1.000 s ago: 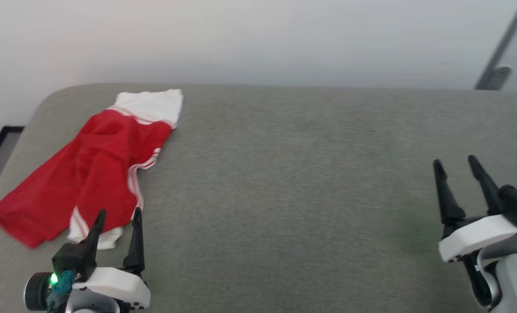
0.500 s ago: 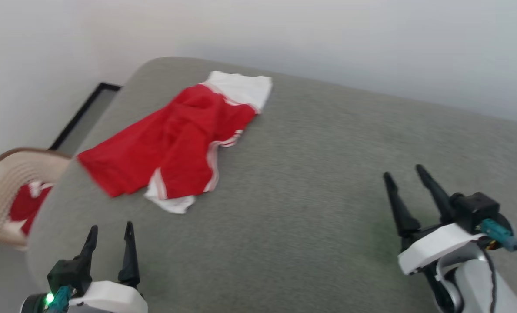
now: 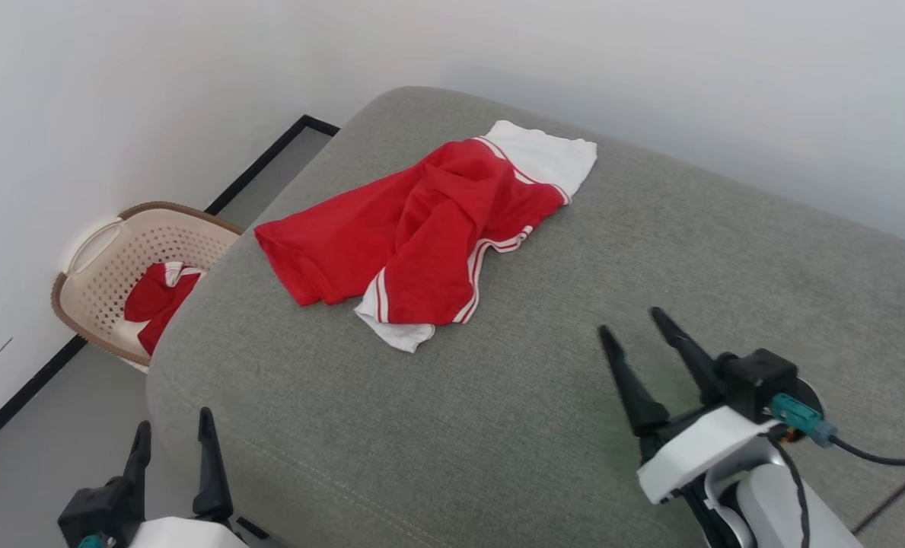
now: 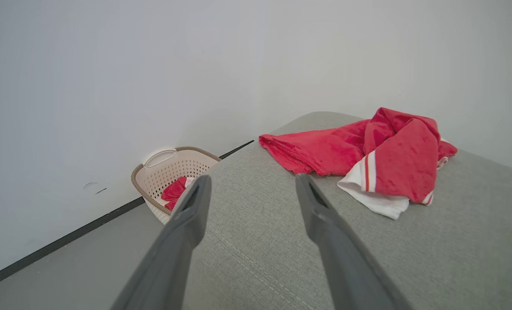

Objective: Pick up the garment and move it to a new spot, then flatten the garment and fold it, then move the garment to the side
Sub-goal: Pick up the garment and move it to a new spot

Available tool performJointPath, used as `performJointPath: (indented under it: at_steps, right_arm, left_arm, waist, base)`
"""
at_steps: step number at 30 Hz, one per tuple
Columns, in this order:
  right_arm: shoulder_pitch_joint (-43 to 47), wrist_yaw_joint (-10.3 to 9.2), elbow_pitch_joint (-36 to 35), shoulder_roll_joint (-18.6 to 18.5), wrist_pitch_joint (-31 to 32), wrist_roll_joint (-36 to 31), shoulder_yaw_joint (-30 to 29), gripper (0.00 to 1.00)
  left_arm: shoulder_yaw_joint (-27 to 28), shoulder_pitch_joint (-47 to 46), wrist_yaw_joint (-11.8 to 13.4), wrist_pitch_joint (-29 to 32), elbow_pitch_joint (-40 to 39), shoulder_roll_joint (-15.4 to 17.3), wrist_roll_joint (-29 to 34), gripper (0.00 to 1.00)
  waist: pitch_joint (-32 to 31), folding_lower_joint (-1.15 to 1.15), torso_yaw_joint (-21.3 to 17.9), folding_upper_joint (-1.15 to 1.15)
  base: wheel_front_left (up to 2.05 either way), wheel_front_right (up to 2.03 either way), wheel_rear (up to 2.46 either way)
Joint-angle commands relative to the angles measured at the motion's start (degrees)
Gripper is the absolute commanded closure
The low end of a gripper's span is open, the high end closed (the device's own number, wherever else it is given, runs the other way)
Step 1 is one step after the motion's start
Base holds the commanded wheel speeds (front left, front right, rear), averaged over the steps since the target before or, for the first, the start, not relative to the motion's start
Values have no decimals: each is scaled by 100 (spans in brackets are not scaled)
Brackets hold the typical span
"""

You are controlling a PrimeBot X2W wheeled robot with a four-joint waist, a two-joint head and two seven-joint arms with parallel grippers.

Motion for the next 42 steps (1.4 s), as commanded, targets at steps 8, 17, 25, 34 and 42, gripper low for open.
performJointPath:
  at_steps: [8, 17, 25, 34, 42]
  right_arm:
    - [-139, 0, 27, -30, -28, 95, 107, 0]
    - [-266, 0, -22, -116, -28, 125, -36, 0]
    - [-313, 0, -72, -279, -28, 118, -273, 0]
    - [-417, 0, -187, -236, -28, 111, -423, 0]
    - [-681, 0, -261, -155, -28, 85, -355, 0]
  left_arm:
    - [-89, 124, 85, -31, -160, -3, -128, 0]
    - [-419, -846, -315, -31, 148, 59, 332, 0]
    - [-945, -2993, -569, -25, 1664, 605, 456, 0]
    - [-2226, -4684, -592, 1416, 3506, 1392, -610, 0]
    - [-3174, -5376, -594, 3371, 4059, 2173, -1976, 0]
  waist:
    - [14, 0, -6, 0]
    - [360, 0, -643, 0]
    - [870, 0, -1457, 0]
    - [1380, 0, -2219, 0]
    - [1858, 0, -2803, 0]
  base:
    - [0, 0, 0]
    - [0, 0, 0]
    - [0, 0, 0]
    - [0, 0, 0]
    - [0, 0, 0]
